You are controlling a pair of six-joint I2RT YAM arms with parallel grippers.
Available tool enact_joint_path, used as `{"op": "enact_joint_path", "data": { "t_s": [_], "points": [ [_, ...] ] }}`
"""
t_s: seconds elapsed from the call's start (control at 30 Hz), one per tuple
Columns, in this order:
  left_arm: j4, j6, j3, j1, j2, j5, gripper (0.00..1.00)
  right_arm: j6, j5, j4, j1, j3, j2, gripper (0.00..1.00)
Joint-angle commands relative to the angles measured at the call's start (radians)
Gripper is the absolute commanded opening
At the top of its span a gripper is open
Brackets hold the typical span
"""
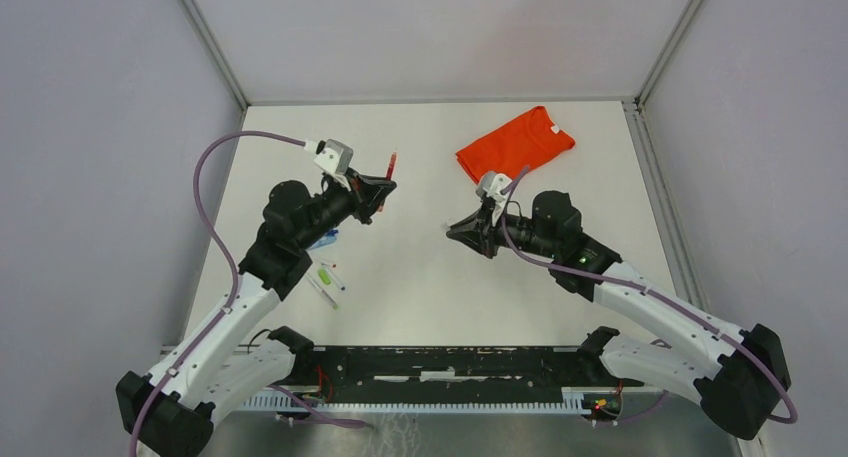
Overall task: Insert the pens into the pen caps
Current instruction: Pick up the pen cap from the pen.
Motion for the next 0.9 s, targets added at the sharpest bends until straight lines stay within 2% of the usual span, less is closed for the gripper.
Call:
{"op": "enact_joint_path", "data": {
  "t_s": [0.0, 0.27, 0.4, 0.67, 0.87],
  "points": [
    [0.057, 0.025, 0.016, 0.003, 0.015, 0.122, 0.02, -0.003, -0.033, 0.089, -0.005, -0.01, -0.04, 0.11],
    [0.05, 0.033, 0.05, 0.001, 0.098, 0.312, 0.02, 0.015, -0.062, 0.158, -0.005, -0.005, -0.072, 0.13],
    [0.039, 0.033, 0.069, -0.006, 0.132, 0.362, 0.02, 0.028, -0.069, 0.181, -0.004, 0.007, -0.067, 0.13],
    [0.047, 0.014, 0.068, -0.043, 0.141, 0.309, 0.02, 0.132, -0.039, 0.358, -0.005, 0.009, -0.013, 0.14],
    [0.028, 0.006, 0.08, -0.063, 0.164, 0.261, 0.02, 0.136, -0.082, 0.38, -0.001, 0.064, 0.065, 0.14]
  ]
}}
